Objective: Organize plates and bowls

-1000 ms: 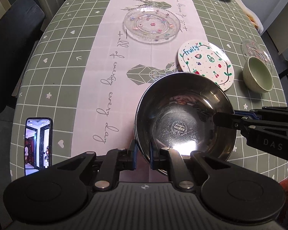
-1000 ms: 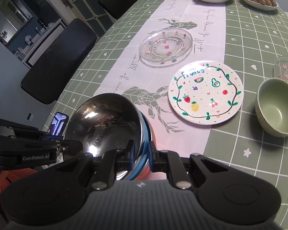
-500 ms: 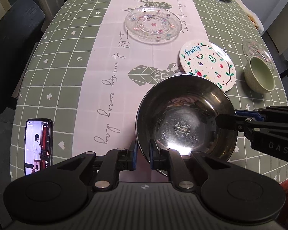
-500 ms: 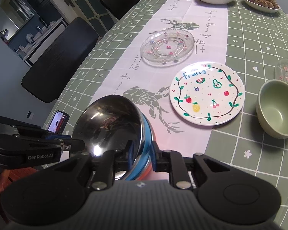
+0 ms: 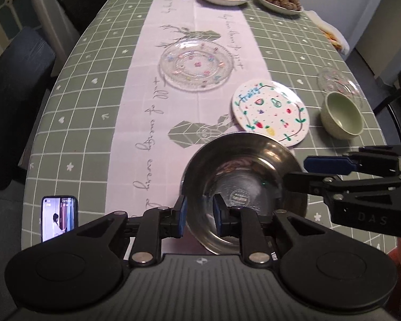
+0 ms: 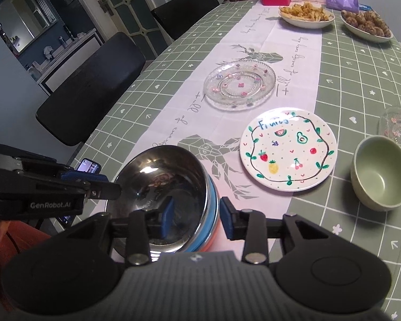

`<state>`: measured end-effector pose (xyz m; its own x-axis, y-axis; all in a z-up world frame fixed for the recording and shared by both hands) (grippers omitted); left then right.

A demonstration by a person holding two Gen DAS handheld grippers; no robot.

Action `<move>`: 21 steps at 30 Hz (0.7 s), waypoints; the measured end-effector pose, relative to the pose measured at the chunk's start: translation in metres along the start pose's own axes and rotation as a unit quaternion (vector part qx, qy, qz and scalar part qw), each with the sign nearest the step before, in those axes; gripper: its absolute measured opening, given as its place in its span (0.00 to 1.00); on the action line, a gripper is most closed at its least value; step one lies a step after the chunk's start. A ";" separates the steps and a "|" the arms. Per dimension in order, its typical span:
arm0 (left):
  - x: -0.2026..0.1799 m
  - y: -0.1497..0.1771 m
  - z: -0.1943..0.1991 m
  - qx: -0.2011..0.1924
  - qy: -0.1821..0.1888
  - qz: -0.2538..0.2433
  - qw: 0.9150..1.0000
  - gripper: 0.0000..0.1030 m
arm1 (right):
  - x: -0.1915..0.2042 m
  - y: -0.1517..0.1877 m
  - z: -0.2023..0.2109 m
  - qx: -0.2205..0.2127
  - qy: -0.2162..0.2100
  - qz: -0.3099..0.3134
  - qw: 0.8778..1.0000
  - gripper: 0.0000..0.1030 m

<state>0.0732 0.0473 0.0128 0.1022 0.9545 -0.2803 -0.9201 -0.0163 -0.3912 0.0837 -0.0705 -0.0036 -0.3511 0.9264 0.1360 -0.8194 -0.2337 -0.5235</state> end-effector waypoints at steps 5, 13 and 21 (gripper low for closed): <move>-0.012 -0.007 0.000 -0.001 0.007 -0.020 1.000 0.23 | -0.011 -0.002 0.014 -0.028 0.014 -0.011 0.999 0.40; -0.041 -0.027 0.003 -0.020 0.014 -0.075 0.997 0.24 | -0.058 -0.009 0.045 -0.083 0.055 -0.056 0.993 0.43; -0.087 -0.054 -0.010 -0.028 0.049 -0.144 0.988 0.24 | -0.121 -0.015 0.068 -0.122 0.114 -0.115 0.979 0.50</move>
Point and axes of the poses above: each gripper's, at about its wrist camera, not at the fingertips, and z roughly against the way its jaws point, x to its left, y to its underside, the point moved 2 cm from there along -z, roughly the way its jaws point, and after that the axes turned 15 degrees about y, right-handed, at the moved point
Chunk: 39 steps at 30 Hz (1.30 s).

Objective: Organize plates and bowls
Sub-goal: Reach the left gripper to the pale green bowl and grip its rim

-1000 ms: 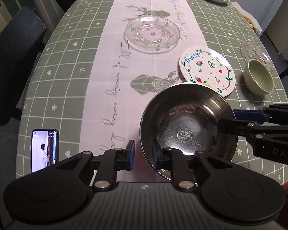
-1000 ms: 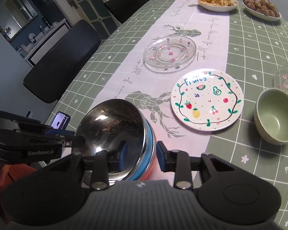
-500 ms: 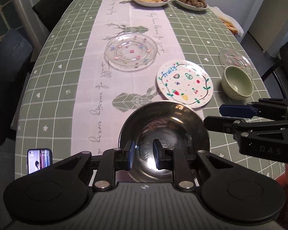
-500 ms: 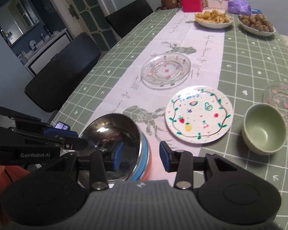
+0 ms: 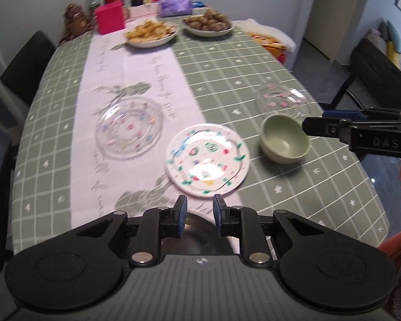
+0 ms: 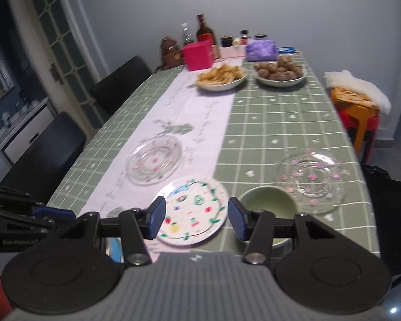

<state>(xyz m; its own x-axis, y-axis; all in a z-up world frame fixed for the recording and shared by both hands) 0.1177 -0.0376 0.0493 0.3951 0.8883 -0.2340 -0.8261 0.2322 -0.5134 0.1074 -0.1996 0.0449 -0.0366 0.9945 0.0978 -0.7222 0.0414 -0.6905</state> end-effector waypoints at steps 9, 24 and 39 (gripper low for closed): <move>-0.040 -0.040 -0.051 0.004 0.079 -0.031 0.996 0.24 | -0.043 -0.003 -0.033 0.038 0.064 -0.045 0.996 0.50; -0.046 -0.081 -0.144 0.032 0.086 0.018 0.996 0.24 | -0.075 0.007 -0.104 0.139 0.091 -0.079 0.983 0.50; -0.017 -0.075 -0.192 0.036 0.061 0.077 0.994 0.24 | -0.083 0.021 -0.136 0.196 0.067 -0.140 0.968 0.30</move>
Point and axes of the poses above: each gripper's, at about its wrist camera, not at the fingertips, and z roughly against the way its jaws point, x to its left, y to its underside, the point moved 2 cm from there along -z, roughly the way its jaws point, and after that the axes turned 15 degrees about y, right-handed, at the moved point
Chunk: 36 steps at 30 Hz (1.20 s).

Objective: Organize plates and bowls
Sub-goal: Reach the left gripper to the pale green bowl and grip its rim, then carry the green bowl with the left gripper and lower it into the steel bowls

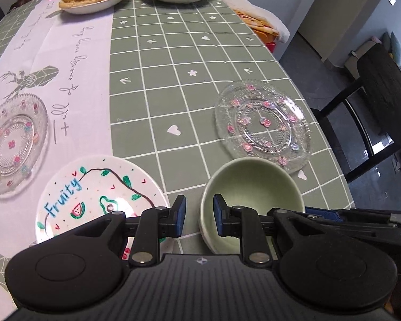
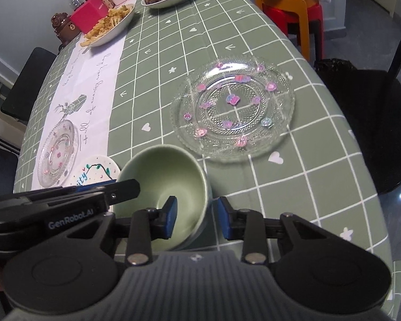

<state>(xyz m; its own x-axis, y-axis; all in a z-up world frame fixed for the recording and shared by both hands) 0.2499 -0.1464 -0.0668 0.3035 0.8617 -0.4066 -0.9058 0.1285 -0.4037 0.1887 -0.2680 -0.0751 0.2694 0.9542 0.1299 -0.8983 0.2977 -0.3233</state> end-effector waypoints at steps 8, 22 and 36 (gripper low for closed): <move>0.000 0.001 -0.003 0.007 -0.006 -0.010 1.000 0.24 | -0.002 0.001 -0.006 0.014 0.007 -0.016 1.000 0.21; -0.010 0.004 -0.009 0.021 -0.027 -0.035 0.999 0.10 | -0.001 0.001 -0.005 0.013 0.013 -0.017 1.000 0.12; -0.021 0.009 -0.003 0.021 -0.054 -0.047 0.997 0.07 | 0.002 0.003 0.000 0.000 0.021 -0.009 1.000 0.08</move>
Point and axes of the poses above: each gripper's, at about its wrist camera, not at the fingertips, and z roughly against the way its jaws point, x to its left, y to its underside, the point moved 2 cm from there along -z, roughly the way its jaws point, and after that the axes turned 15 degrees about y, right-handed, at the moved point
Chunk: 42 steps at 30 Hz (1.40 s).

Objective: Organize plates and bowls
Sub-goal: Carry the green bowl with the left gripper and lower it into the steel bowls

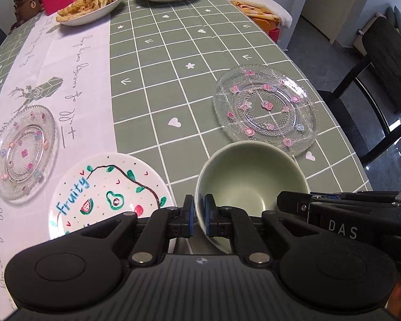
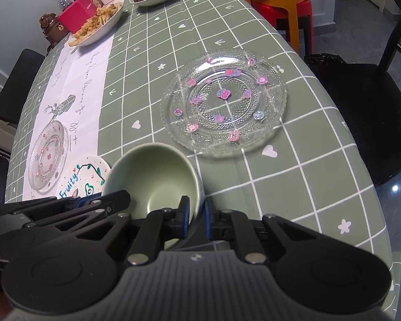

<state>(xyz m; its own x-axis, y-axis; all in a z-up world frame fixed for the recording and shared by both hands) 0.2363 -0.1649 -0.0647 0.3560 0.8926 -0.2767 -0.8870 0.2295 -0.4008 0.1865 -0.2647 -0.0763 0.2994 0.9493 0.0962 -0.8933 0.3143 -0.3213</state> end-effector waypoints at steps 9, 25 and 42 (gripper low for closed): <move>0.002 0.004 0.030 -0.011 -0.020 0.004 1.000 0.07 | 0.012 0.006 0.020 -0.017 -0.023 0.012 1.000 0.08; 0.012 0.043 0.129 -0.037 -0.080 0.003 0.996 0.10 | 0.064 0.044 0.092 -0.073 -0.112 0.065 0.989 0.08; 0.057 0.108 0.194 -0.042 -0.080 0.077 0.993 0.11 | 0.120 0.096 0.129 -0.071 -0.174 0.150 0.971 0.10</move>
<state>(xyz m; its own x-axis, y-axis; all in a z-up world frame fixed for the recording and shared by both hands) 0.1033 -0.0135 0.0458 0.1602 0.9663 -0.2015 -0.8977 0.0577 -0.4368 0.0936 -0.1194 0.0256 -0.1207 0.9513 0.2835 -0.8605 0.0421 -0.5077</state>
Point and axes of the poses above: each gripper's, at about its wrist camera, not at the fingertips, and z roughly against the way its jaws point, x to its left, y to its underside, the point moved 2 cm from there along -z, roughly the way its jaws point, and after that the axes turned 15 degrees about y, right-handed, at the moved point
